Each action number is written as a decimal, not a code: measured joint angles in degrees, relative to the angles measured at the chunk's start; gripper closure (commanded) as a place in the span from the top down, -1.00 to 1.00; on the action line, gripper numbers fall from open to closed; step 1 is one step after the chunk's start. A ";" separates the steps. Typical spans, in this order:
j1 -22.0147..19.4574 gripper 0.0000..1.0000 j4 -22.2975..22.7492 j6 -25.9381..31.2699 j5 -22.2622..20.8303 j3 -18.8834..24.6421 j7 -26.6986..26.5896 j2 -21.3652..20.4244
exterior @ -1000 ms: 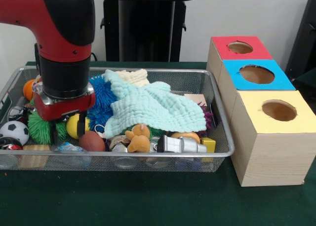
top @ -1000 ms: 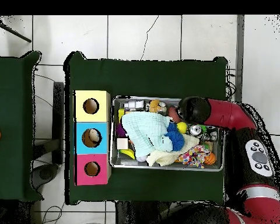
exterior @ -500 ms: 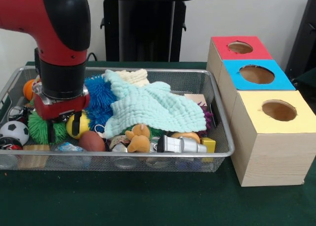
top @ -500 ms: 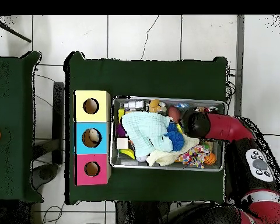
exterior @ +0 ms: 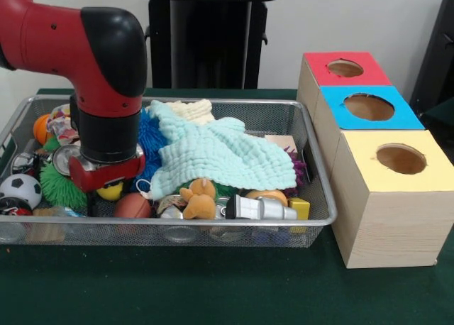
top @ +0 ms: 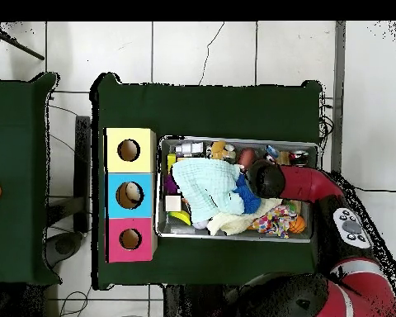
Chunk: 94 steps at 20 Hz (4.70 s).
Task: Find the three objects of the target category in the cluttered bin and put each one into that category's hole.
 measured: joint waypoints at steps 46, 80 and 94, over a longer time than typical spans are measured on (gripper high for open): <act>1.13 1.00 1.15 0.05 -0.01 -1.65 0.00 -2.75; -1.11 1.00 -1.47 4.63 -0.01 -1.65 0.00 -5.20; -1.10 1.00 -2.37 4.63 -0.01 -1.62 0.00 -2.59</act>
